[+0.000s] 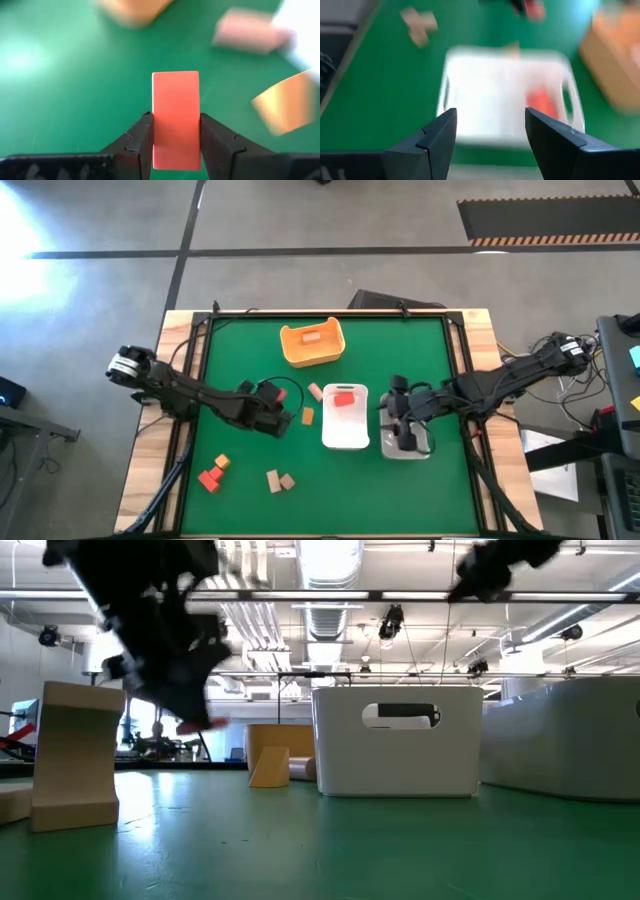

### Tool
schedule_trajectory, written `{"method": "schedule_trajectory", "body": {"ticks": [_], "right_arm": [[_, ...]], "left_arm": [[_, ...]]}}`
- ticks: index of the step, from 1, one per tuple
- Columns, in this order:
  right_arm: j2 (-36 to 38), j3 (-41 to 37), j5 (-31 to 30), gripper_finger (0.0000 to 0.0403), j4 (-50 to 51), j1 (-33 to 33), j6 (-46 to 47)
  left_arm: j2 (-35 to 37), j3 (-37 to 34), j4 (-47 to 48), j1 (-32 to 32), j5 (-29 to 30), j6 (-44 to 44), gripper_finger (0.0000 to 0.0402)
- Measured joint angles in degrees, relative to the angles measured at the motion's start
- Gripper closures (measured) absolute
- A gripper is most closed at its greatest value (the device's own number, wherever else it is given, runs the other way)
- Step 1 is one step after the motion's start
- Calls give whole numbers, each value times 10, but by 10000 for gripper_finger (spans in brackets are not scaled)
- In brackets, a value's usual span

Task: Sort & place blocks by color
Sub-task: Put the red block into the white bin

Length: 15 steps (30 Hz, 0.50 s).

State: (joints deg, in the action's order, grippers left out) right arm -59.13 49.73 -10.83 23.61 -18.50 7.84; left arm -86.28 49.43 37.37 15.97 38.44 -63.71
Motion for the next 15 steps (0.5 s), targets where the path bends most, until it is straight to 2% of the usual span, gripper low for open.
{"method": "schedule_trajectory", "body": {"ticks": [2,4,10,12,15], "right_arm": [[0,-17,2,184,-86,0,-51],[-8,-35,2,184,-183,0,-99],[-73,-90,2,184,-483,0,-197],[-106,-100,2,184,-574,0,-214],[-148,-107,2,184,-690,0,-227]], "left_arm": [[12,14,-48,14,43,73,293],[24,20,-137,32,80,180,293],[40,-3,-526,83,98,554,293],[40,-7,-611,95,97,626,293],[37,-10,-671,105,87,678,293]]}}
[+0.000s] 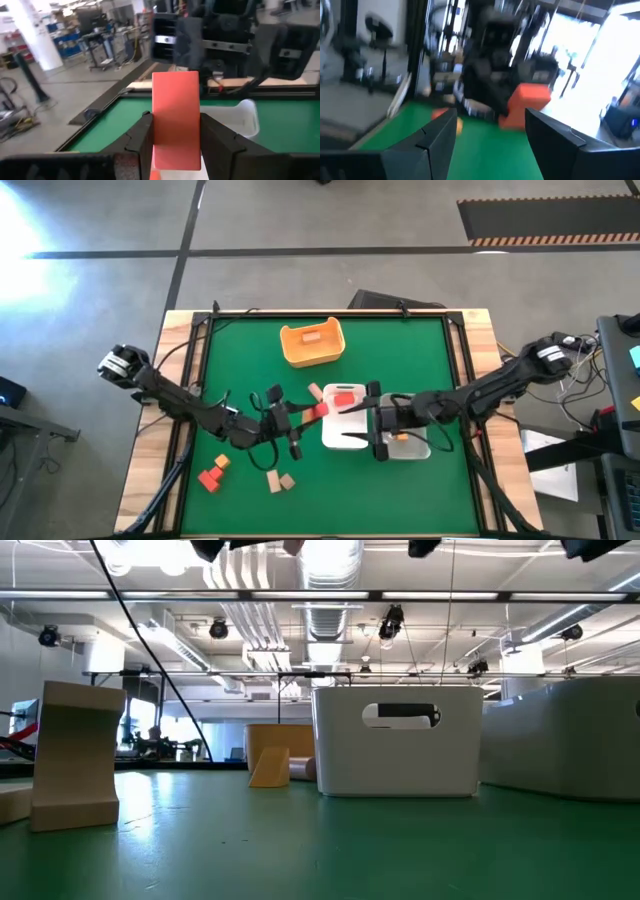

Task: Sort & place blocks by color
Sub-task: Put the red block into the white bin

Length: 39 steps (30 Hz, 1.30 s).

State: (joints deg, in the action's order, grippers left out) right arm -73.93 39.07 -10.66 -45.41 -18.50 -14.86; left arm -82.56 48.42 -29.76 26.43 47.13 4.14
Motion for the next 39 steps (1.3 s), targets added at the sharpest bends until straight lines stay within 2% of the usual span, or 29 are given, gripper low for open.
{"method": "schedule_trajectory", "body": {"ticks": [3,7,10,19,23,29,39], "right_arm": [[-37,2,0,184,-93,0,-2],[-70,16,-17,184,-141,1,-2],[-82,26,-47,184,-139,2,-2],[-91,37,-30,186,-136,4,1],[-91,37,-23,206,-136,4,3],[-91,37,3,281,-137,5,7],[-91,37,7,284,-136,9,6]], "left_arm": [[-5,-1,-25,3,-30,22,293],[-27,-1,-72,3,-54,42,293],[-43,-1,-107,3,-69,55,293],[-59,-1,-151,3,-81,55,293],[-58,0,-167,-1,-85,57,293],[-58,0,-163,-2,-89,60,279],[-58,0,-162,-2,-91,54,273]]}}
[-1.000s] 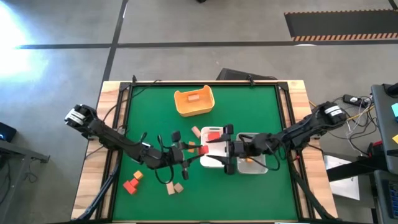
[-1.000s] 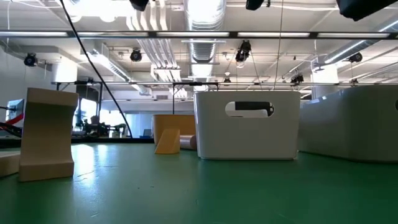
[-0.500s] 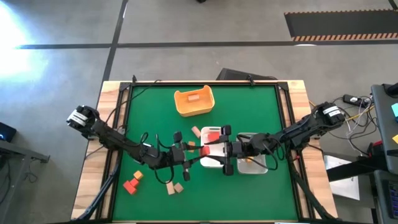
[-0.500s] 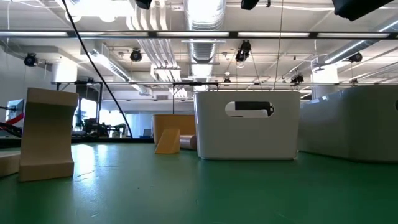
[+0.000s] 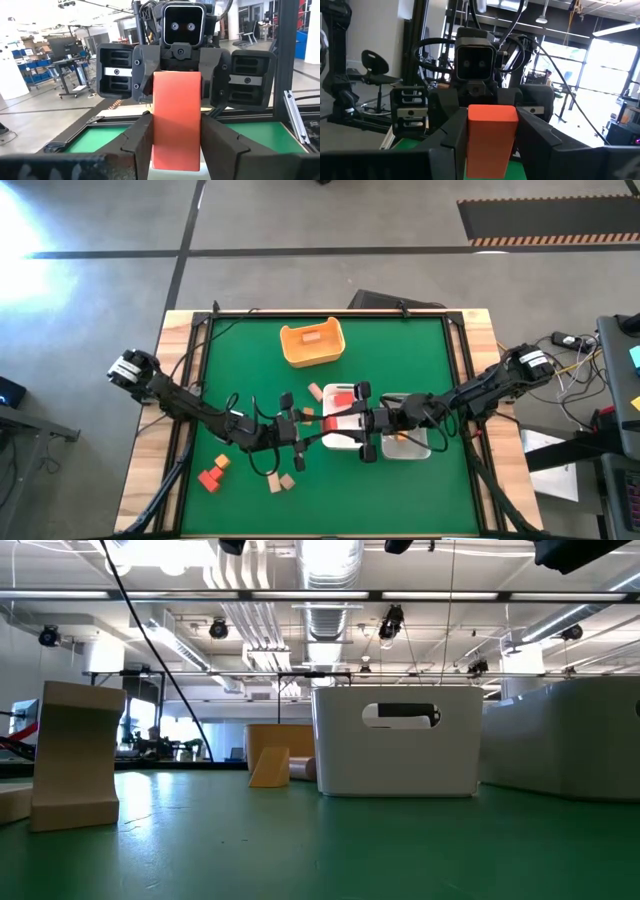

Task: Sort & place blocks by color
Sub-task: Put the red block into the white bin

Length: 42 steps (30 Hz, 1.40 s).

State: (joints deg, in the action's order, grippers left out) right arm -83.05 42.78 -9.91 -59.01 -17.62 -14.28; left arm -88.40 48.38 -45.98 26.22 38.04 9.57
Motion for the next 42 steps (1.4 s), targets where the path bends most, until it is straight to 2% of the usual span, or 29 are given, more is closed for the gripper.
{"method": "schedule_trajectory", "body": {"ticks": [4,8,11,16,19,24,28,35,42], "right_arm": [[0,0,-1,284,5,1,-3],[0,0,-3,284,19,1,-3],[2,0,-6,284,37,2,0],[23,0,-42,284,121,3,22],[47,7,-52,284,226,9,57],[66,54,-51,284,497,34,150],[41,95,-38,284,672,52,202],[-30,128,-10,283,705,54,204],[-88,168,-10,220,721,54,181]], "left_arm": [[0,0,-1,0,0,-7,245],[0,0,0,0,1,-6,190],[0,0,14,0,24,-6,148],[17,0,135,4,55,-30,103],[36,0,221,4,57,-97,95],[67,0,349,4,60,-207,94],[71,-1,365,3,78,-238,94],[70,-2,364,1,79,-242,94],[70,-2,363,1,79,-243,94]]}}
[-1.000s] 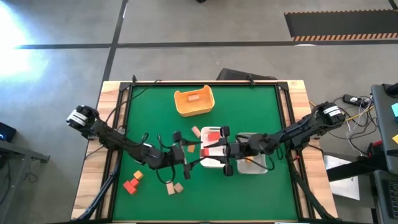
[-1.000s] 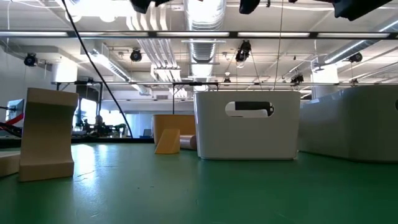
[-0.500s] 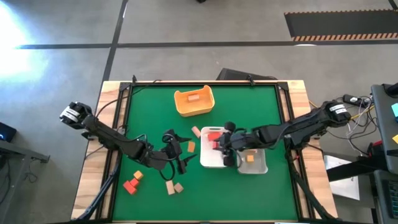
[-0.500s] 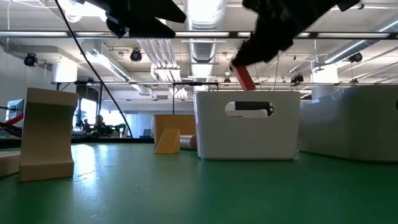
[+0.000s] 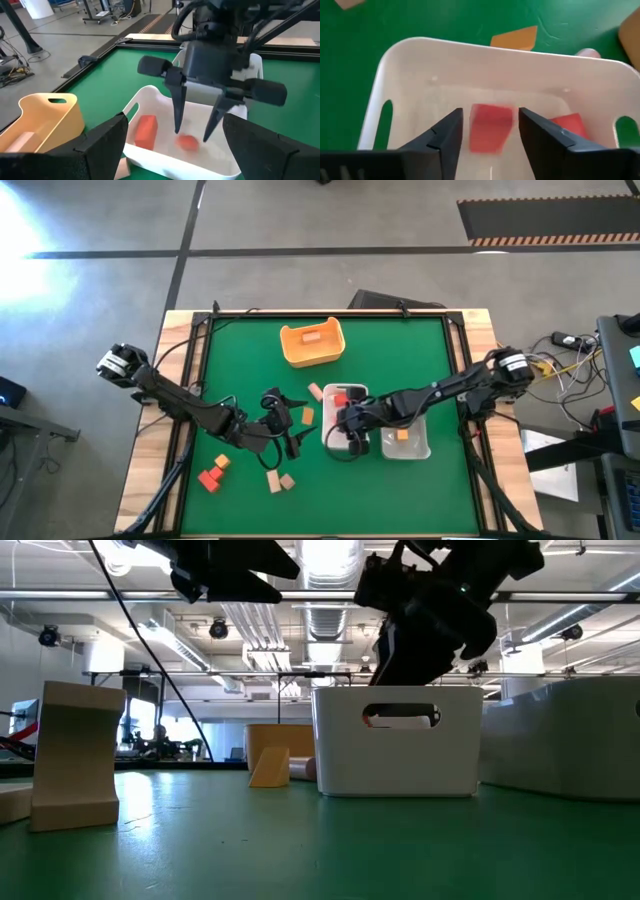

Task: Sort & place blocks by color
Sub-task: Put the red block into the white bin, then put the yellow block into the gray bin

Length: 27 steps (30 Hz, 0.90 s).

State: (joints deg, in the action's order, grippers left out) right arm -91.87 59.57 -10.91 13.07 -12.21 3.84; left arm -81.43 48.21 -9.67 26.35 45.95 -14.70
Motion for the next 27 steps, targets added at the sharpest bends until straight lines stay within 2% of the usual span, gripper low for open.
{"method": "schedule_trajectory", "body": {"ticks": [8,12,17,22,27], "right_arm": [[-20,48,4,205,65,0,-15],[-1,53,5,204,96,-3,-15],[41,25,4,203,88,-11,-15],[88,-20,4,202,40,-12,-21],[141,-85,4,202,-53,-12,-57]], "left_arm": [[0,-5,-2,0,0,-4,94],[-1,-12,-2,-1,1,-31,94],[-1,-28,0,-4,16,-88,94],[-1,-37,4,-9,19,-144,94],[-9,-36,2,-36,22,-150,94]]}}
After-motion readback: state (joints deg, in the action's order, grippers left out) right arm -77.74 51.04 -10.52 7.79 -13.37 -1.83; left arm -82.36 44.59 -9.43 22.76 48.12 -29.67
